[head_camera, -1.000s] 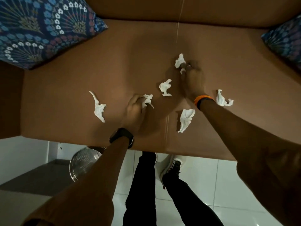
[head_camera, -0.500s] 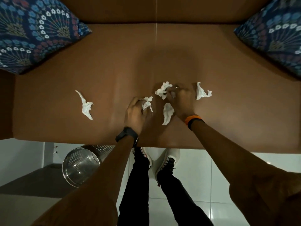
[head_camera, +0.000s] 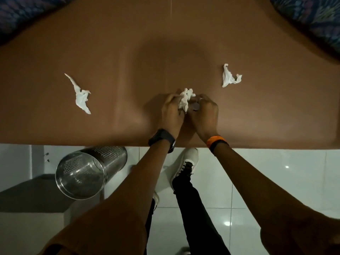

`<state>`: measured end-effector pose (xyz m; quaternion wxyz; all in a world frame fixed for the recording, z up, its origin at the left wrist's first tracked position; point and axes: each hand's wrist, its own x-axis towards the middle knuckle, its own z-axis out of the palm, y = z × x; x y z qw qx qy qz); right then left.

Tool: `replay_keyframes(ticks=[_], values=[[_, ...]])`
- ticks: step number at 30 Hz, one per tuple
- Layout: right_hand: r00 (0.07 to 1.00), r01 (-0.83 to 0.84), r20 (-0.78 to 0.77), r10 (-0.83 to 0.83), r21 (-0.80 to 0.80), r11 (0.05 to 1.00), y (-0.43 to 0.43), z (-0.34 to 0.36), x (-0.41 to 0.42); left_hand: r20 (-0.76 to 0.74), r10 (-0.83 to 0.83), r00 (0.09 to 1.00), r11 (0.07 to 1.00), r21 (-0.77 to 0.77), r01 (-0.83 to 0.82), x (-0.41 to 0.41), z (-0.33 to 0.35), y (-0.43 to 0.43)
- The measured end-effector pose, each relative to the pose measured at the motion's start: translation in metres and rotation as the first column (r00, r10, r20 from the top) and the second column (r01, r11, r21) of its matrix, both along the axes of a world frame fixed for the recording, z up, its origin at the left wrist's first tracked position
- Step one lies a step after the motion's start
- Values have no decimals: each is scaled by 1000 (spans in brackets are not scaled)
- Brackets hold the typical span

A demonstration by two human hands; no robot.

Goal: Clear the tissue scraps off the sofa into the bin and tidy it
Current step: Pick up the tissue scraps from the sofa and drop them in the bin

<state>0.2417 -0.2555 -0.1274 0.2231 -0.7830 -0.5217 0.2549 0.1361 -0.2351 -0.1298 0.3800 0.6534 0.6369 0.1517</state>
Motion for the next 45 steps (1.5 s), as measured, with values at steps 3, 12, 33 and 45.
replay_keyframes(ticks=[3, 12, 33, 45], values=[[996, -6, -84, 6, 0, 1000, -1, 7, -32, 9, 96, 995, 995, 8, -96, -32, 8, -6], [889, -392, -290, 353, -85, 916, -74, 12, -236, -82, 349, 934, 934, -47, -353, -252, 13, -115], [698, -705, -43, 715, -215, 676, -110, -70, -399, -323, 283, 903, 944, -74, -322, -414, -87, -161], [941, -274, 233, 247, 88, 958, 11, 16, -163, -129, 185, 974, 973, 165, -163, -254, 17, 40]])
